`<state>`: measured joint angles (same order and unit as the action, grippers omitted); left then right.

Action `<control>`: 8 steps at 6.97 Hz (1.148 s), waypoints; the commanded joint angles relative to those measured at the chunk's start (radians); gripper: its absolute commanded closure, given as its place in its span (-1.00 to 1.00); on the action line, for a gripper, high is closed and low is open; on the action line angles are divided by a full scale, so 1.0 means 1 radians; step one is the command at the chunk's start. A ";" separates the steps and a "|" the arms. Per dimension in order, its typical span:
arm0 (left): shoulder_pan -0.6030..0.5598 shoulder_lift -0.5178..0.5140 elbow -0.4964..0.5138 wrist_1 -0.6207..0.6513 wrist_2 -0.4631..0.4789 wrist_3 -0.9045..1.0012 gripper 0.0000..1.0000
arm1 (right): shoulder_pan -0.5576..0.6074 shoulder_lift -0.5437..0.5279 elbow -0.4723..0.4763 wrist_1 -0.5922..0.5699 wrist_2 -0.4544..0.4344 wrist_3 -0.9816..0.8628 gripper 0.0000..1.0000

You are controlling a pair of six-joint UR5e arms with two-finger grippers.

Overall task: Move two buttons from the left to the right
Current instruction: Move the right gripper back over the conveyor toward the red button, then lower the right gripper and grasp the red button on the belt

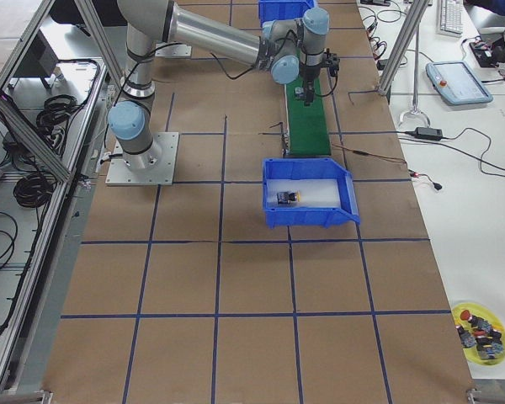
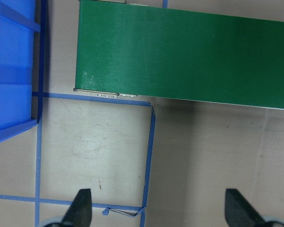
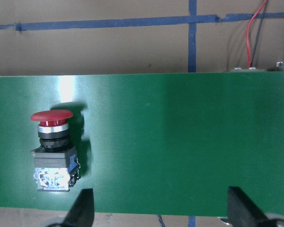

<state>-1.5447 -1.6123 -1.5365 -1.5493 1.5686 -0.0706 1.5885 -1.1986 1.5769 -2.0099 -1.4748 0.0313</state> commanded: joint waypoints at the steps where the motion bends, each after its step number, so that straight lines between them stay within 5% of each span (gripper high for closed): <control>1: 0.000 -0.001 0.001 0.000 0.001 0.000 -1.00 | -0.002 0.025 -0.002 -0.001 0.014 0.001 -0.98; 8: 0.000 -0.005 0.010 0.000 0.002 0.000 -1.00 | -0.005 0.070 -0.023 -0.009 0.014 0.002 -0.99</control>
<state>-1.5448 -1.6168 -1.5274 -1.5493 1.5708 -0.0706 1.5831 -1.1418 1.5580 -2.0185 -1.4604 0.0326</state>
